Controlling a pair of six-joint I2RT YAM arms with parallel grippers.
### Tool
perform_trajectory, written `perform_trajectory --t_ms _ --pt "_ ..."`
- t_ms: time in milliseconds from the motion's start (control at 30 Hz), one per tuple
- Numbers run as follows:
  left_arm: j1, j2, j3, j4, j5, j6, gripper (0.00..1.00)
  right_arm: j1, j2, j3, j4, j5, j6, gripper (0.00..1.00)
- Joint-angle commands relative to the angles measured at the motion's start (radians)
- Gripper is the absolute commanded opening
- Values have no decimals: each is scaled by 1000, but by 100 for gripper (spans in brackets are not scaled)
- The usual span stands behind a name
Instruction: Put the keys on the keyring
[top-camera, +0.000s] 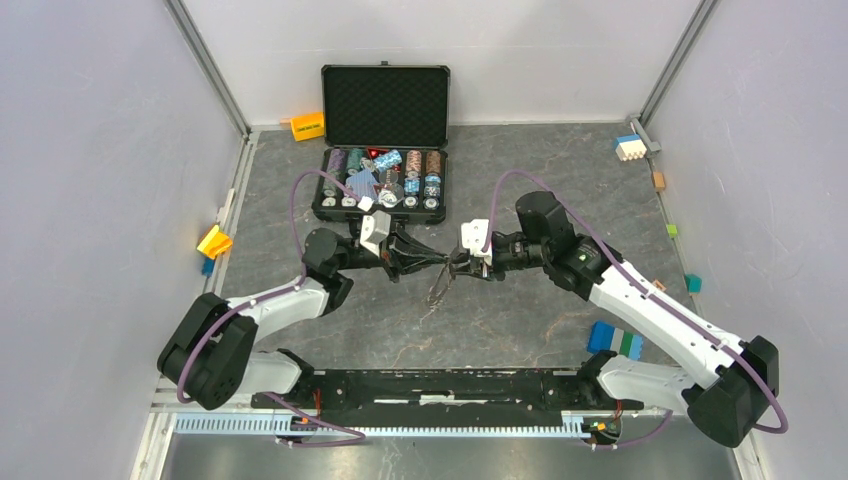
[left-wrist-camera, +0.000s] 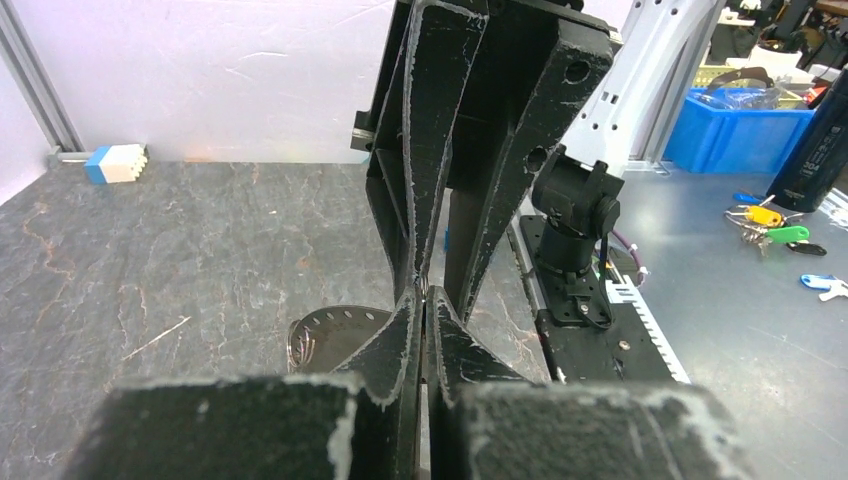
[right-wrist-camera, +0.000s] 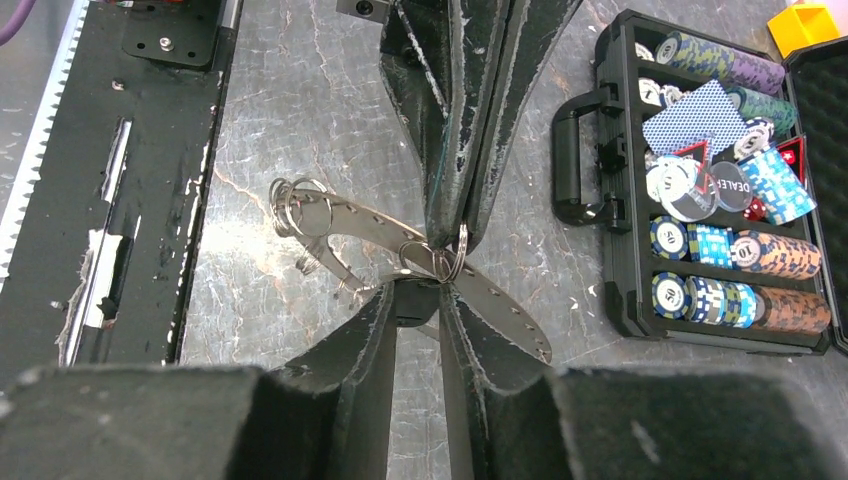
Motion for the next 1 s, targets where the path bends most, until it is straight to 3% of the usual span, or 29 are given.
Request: perform_trajectory --t_ms 0,433,700,967 --pt "0 -11 -4 50 9 -4 2 -3 5 42 15 -14 3 27" --pt "-2 -22 -3 41 -21 -6 2 -2 25 42 35 -43 35 28" --pt "-5 -11 -5 69 -59 -32 2 -3 71 56 50 -94 68 20" --pt "-5 -18 -14 59 -65 -14 2 -8 26 33 49 -44 52 19"
